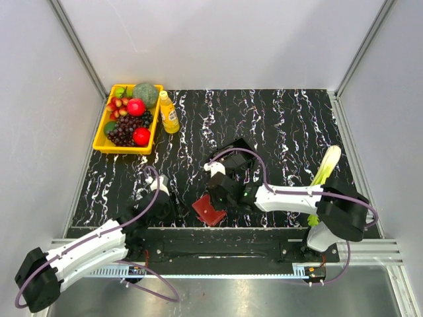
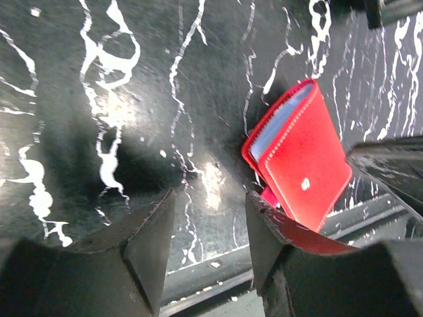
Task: Put the credit cards into the card holder
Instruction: Close the card holder at the center of the board.
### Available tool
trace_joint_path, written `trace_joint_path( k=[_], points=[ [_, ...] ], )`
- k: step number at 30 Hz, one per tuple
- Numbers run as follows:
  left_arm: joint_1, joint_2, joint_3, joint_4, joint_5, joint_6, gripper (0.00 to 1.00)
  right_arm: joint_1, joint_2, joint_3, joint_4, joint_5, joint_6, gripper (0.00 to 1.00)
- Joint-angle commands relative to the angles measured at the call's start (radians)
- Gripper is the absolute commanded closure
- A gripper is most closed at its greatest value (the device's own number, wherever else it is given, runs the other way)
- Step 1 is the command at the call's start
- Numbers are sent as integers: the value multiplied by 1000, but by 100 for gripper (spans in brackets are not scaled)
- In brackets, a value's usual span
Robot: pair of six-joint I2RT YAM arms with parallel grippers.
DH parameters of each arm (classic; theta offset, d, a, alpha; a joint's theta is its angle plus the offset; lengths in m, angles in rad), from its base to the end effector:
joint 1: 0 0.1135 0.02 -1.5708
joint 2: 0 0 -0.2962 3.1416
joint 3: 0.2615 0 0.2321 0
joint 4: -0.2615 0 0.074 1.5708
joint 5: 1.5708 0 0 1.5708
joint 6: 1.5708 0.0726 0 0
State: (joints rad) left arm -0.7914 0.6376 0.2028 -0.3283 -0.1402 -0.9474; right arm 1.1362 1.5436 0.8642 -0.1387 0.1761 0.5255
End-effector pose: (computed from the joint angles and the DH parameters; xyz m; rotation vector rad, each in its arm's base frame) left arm 0.0888 -0.0754 0.1490 -0.2623 2.4192 -0.6839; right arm 0.1478 0.2881 0.2092 -0.6551 2.3626 0.5693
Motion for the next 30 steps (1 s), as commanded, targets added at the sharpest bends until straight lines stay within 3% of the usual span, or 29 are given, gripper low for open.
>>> trace_joint_path(
  k=[1, 11, 18, 25, 30],
  points=[
    [-41, 5, 27, 54, 73, -18, 47, -3, 46, 21, 60, -76, -38, 87],
    [-55, -138, -78, 198, 136, -13, 43, -4, 113, -14, 83, -107, -1, 89],
    [-75, -30, -97, 322, 194, -70, 45, -6, 130, -39, 65, -75, 24, 92],
    [-100, 46, -86, 364, 159, -109, 46, -6, 113, -57, 70, -66, 28, 91],
    [-100, 48, -72, 359, 119, -120, 56, -6, 96, -79, 74, -63, 37, 91]
  ],
)
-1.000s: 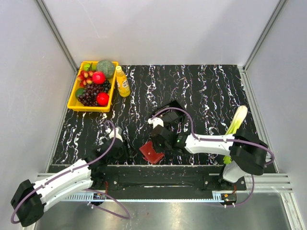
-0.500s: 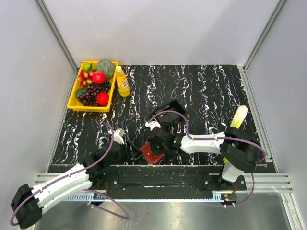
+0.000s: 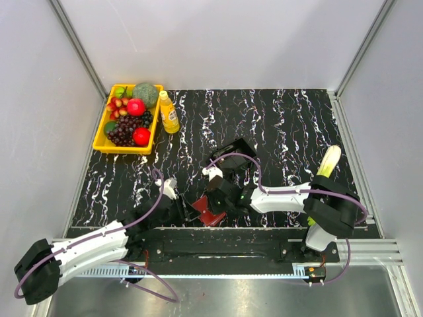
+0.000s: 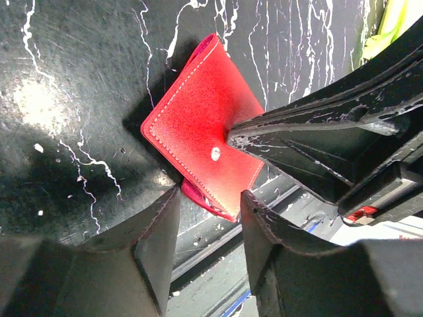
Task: Put the credit cards into the card holder
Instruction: Close the card holder at the center of the board.
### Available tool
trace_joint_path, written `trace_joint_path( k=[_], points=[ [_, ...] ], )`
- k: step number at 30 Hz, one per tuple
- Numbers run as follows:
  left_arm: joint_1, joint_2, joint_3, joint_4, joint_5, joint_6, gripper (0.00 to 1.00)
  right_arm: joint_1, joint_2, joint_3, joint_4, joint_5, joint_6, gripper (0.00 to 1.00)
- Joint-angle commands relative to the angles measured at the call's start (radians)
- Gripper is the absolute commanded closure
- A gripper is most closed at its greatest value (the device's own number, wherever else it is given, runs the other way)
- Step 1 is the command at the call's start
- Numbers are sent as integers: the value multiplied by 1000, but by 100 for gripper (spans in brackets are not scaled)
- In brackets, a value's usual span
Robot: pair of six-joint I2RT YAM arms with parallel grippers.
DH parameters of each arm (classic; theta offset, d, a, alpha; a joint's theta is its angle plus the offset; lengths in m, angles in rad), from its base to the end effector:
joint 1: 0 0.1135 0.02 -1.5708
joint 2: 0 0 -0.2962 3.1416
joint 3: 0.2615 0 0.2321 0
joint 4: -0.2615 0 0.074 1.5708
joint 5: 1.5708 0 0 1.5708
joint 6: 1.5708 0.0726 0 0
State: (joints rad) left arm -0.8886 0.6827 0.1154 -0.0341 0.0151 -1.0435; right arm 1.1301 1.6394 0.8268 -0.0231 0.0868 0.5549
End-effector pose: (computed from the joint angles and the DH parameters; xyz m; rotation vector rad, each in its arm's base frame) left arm 0.0826 -0.1035 0.1476 -0.1760 2.3909 -1.0488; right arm 0.1491 0.3014 0.1789 -0.6727 2.4223 0.6497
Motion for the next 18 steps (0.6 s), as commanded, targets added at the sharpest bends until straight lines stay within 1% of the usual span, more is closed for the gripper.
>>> trace_joint_path(
  k=[1, 3, 7, 9, 11, 13, 14, 16, 18],
  points=[
    [-4, 8, 17, 71, -37, -27, 62, 2, -1, -44, -41, 30, 7, 91],
    [-3, 18, 24, 77, -30, -27, 68, 0, -9, -49, -41, 37, 13, 91],
    [-3, 63, 44, 80, -20, -16, 73, 2, -13, -52, -40, 45, 13, 90],
    [-3, 80, 53, 80, 16, -13, 78, 0, -13, -52, -41, 45, 13, 89],
    [-3, 87, 61, 63, 29, -15, 78, 0, -10, -51, -40, 44, 14, 89],
    [-3, 77, 64, 42, 36, -15, 76, 0, -15, -52, -40, 51, 17, 89],
    [-3, 63, 63, 39, 31, -13, 73, 0, -18, -54, -41, 56, 19, 89],
    [-3, 42, 66, 7, 10, -13, 60, 0, -33, -57, -40, 71, 22, 87],
    [-3, 25, 76, -35, -10, -6, 57, 0, -74, -55, -43, 86, 17, 84]
  ],
)
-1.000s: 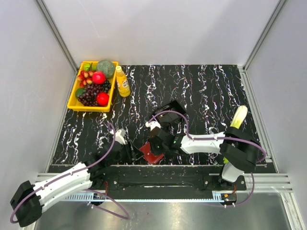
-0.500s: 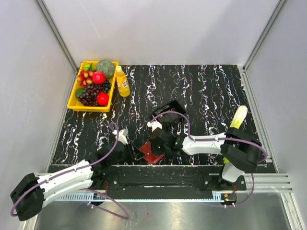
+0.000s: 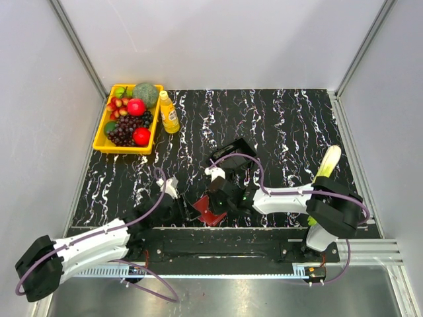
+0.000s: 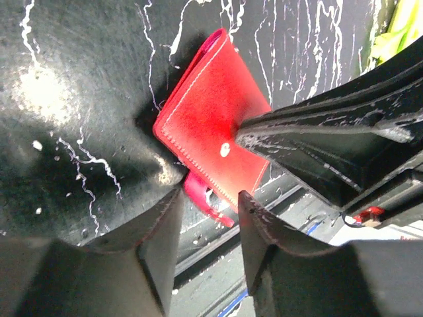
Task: Put the credit cards into the card holder
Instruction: Close the card holder at the center of the board.
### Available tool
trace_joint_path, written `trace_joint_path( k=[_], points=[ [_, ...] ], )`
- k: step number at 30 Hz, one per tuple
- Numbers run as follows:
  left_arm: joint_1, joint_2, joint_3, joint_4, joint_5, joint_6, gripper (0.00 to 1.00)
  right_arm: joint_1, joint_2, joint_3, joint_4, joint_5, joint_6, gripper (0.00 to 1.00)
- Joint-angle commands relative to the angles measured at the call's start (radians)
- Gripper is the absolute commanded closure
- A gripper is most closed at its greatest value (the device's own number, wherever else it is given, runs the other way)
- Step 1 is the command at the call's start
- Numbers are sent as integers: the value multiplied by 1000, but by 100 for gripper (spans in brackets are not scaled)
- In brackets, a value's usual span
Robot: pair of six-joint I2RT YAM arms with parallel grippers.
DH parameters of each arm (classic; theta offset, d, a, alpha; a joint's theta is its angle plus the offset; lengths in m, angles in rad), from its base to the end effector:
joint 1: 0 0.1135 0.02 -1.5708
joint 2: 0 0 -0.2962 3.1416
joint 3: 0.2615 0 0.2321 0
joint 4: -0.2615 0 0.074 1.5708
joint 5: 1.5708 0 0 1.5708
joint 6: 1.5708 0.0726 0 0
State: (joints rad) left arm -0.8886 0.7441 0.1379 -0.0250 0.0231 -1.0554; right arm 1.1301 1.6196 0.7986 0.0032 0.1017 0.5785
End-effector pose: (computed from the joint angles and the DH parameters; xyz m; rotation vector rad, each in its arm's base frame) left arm 0.0863 -0.1088 0.1492 -0.1883 2.4245 -1.0357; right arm 0.1479 0.2964 0.1795 -0.6309 2.4137 0.6603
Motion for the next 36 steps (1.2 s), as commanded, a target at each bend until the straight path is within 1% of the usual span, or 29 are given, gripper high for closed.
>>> trace_joint_path(
  k=[1, 3, 4, 5, 7, 8, 9, 10, 13, 15, 17, 18, 21, 23, 29, 32, 36],
  points=[
    [-3, -48, 66, -94, -52, 12, 55, 2, -79, -24, -77, 79, -6, 84],
    [-3, -67, 87, -151, -84, 24, 54, 0, -134, -22, -77, 98, -19, 80],
    [-3, -75, 95, -176, -104, 26, 54, 0, -162, -22, -77, 114, -23, 73],
    [-3, -84, 101, -206, -121, 26, 54, 2, -180, -21, -78, 125, -31, 68],
    [-4, -97, 111, -245, -138, 26, 54, -7, -202, -6, -117, 147, -40, 67],
    [-3, -101, 112, -260, -140, 21, 54, -9, -213, -9, -136, 162, -42, 65],
    [-3, -104, 111, -260, -131, 18, 54, -10, -225, -19, -137, 165, -42, 58],
    [-4, -107, 109, -262, -121, 17, 54, -19, -233, -35, -132, 164, -42, 55],
    [-6, -103, 117, -256, -78, 3, 54, -68, -219, -53, -144, 95, -34, 55],
    [-9, -107, 115, -241, -52, -20, 54, -82, -216, -79, -117, 32, -35, 54],
    [-16, -120, 86, -181, -28, -60, 52, -92, -205, -91, -94, -22, -25, 52],
    [-19, -127, 72, -141, 7, -77, 52, -92, -198, -91, -94, -40, -22, 50],
    [-30, -146, 32, -57, 9, -104, 50, -92, -181, -113, -62, -75, -6, 44],
    [-30, -137, 17, -12, 15, -113, 50, -93, -170, -118, -57, -83, 1, 44],
    [-33, -34, 48, 20, 40, -103, 49, -93, -130, -116, -55, -91, 9, 44],
    [-36, 6, 60, 20, 51, -104, 52, -95, -118, -114, -54, -86, 11, 44],
    [-36, 11, 62, 17, 43, -109, 55, -95, -104, -116, -52, -80, 18, 44]
  ],
)
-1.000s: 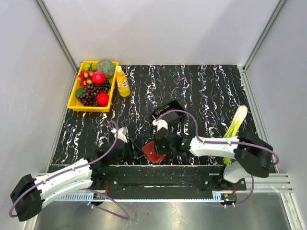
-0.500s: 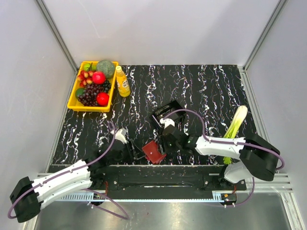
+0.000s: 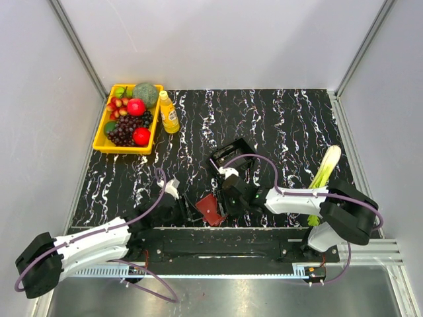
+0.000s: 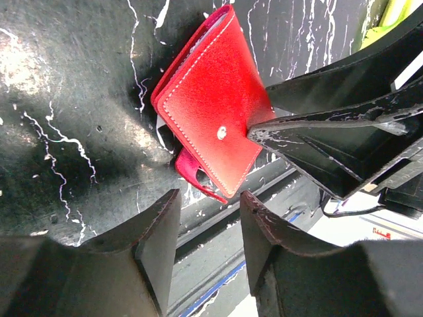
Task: Put the credit cards into the card holder
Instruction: Close the card holder at the center of the board.
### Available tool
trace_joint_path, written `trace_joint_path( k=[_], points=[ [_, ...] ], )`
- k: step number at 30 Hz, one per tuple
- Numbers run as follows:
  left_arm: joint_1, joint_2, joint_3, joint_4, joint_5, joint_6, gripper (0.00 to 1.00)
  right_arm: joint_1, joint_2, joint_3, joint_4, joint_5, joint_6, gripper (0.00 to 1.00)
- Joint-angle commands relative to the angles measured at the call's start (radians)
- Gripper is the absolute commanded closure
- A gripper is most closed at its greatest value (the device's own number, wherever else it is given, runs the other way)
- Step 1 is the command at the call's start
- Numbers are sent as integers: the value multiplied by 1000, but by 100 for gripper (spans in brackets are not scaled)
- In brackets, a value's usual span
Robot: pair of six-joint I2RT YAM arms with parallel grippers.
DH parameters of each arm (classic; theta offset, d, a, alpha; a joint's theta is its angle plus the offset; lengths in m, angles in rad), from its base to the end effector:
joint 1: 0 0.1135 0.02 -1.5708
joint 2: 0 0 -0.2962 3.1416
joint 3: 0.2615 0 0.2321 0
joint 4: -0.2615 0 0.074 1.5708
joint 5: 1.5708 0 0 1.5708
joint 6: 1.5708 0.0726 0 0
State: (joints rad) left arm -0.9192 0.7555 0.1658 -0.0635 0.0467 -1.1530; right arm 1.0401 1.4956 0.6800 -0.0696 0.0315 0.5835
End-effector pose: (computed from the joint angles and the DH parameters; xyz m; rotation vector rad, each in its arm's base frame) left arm 0.0825 -0.1137 0.1527 -0.2624 2.4817 -1.0903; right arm 0.1477 0.2472 0.1733 -0.5686 2.5110 0.6387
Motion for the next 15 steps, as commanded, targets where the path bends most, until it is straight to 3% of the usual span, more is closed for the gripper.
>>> trace_joint_path(
  k=[1, 9, 13, 15],
  points=[
    [-6, -5, 37, 51, 12, -11, 57, -5, 23, 3, 21, -13, 16, 45],
    [-6, 25, 78, 56, -1, 18, 74, -5, 31, 0, 40, -28, 29, 49],
    [-6, 44, 84, 57, 5, 19, 74, -5, 35, -5, 50, -61, 35, 49],
    [-6, 45, 84, 44, 18, 19, 68, -5, 37, -5, 51, -61, 36, 49]
  ],
)
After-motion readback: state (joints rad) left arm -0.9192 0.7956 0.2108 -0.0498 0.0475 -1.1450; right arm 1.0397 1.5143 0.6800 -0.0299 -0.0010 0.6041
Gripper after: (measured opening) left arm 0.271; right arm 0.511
